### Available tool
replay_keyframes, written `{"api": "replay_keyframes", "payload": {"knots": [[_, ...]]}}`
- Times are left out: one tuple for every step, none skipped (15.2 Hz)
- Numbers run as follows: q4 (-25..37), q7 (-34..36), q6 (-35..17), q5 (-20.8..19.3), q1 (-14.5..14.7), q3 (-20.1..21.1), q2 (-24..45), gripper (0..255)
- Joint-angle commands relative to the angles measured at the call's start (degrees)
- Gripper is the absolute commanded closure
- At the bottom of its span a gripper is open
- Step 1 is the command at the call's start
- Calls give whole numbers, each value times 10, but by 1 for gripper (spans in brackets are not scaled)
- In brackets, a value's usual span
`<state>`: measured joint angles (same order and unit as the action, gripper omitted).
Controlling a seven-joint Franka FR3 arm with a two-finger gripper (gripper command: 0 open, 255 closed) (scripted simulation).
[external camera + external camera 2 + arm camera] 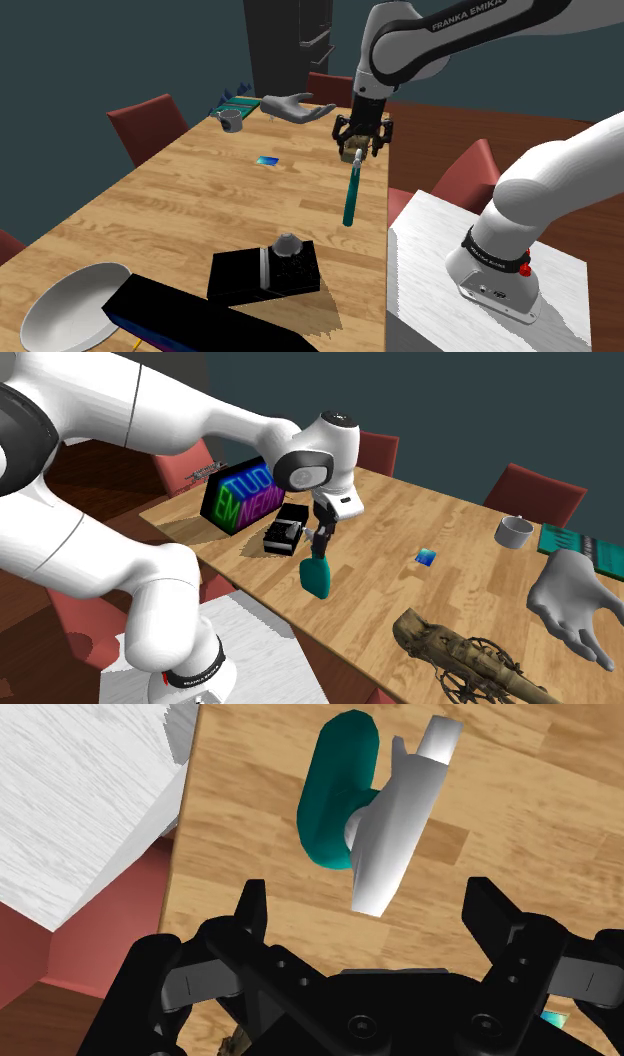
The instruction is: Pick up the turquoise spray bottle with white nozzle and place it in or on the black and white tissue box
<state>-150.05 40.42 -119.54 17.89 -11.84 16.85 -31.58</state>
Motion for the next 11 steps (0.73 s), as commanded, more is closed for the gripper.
{"api": "replay_keyframes", "payload": {"knots": [[-8,0,-15,3,1,3,7,0],[-8,0,-15,3,1,3,7,0],[-8,0,-15,3,1,3,7,0],[-8,0,-15,3,1,3,7,0],[-8,0,-15,3,1,3,7,0],[-8,0,-15,3,1,3,7,0],[-8,0,-15,3,1,3,7,0],[-8,0,-15,3,1,3,7,0],[-8,0,-15,3,1,3,7,0],[-8,0,-15,3,1,3,7,255],[-8,0,-15,3,1,3,7,255]]}}
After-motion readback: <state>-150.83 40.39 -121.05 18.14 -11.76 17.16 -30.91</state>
